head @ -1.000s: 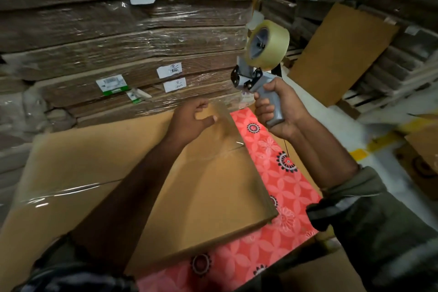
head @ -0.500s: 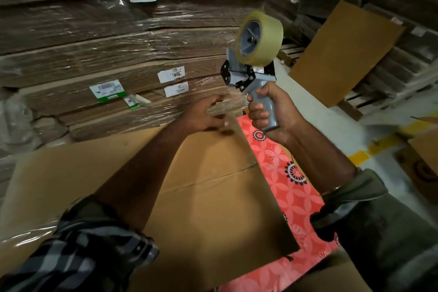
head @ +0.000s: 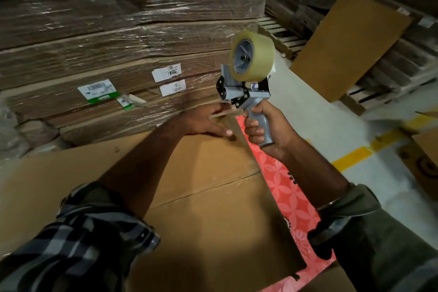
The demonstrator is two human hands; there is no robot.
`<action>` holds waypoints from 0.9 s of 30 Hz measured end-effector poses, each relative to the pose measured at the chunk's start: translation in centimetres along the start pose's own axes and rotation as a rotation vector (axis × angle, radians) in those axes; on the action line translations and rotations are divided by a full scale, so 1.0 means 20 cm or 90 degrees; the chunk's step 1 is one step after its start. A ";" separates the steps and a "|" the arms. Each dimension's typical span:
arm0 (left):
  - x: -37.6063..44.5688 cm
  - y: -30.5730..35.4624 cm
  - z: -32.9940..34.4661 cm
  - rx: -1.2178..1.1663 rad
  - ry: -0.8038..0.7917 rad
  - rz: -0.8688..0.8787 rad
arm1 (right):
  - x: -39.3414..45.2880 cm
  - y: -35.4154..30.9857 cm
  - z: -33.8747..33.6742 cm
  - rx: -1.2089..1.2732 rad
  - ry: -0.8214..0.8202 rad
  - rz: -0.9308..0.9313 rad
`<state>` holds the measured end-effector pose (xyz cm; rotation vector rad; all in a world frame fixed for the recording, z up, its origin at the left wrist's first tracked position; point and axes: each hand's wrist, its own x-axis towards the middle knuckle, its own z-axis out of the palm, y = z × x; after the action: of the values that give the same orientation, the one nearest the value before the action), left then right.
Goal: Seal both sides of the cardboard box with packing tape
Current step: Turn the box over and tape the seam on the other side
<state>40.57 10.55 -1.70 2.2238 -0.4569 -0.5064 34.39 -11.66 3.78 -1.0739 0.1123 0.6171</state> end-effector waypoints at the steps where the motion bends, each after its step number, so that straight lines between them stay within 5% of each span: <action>1: 0.01 0.00 0.00 0.003 -0.008 0.005 | 0.00 0.01 -0.01 0.000 0.002 0.001; 27: 0.06 -0.06 0.06 -0.136 0.130 0.022 | 0.09 0.00 -0.01 -0.039 0.047 -0.047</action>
<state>41.25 9.97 -3.62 2.0321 -0.3184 -0.2907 35.92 -11.18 3.06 -1.1552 0.1188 0.5170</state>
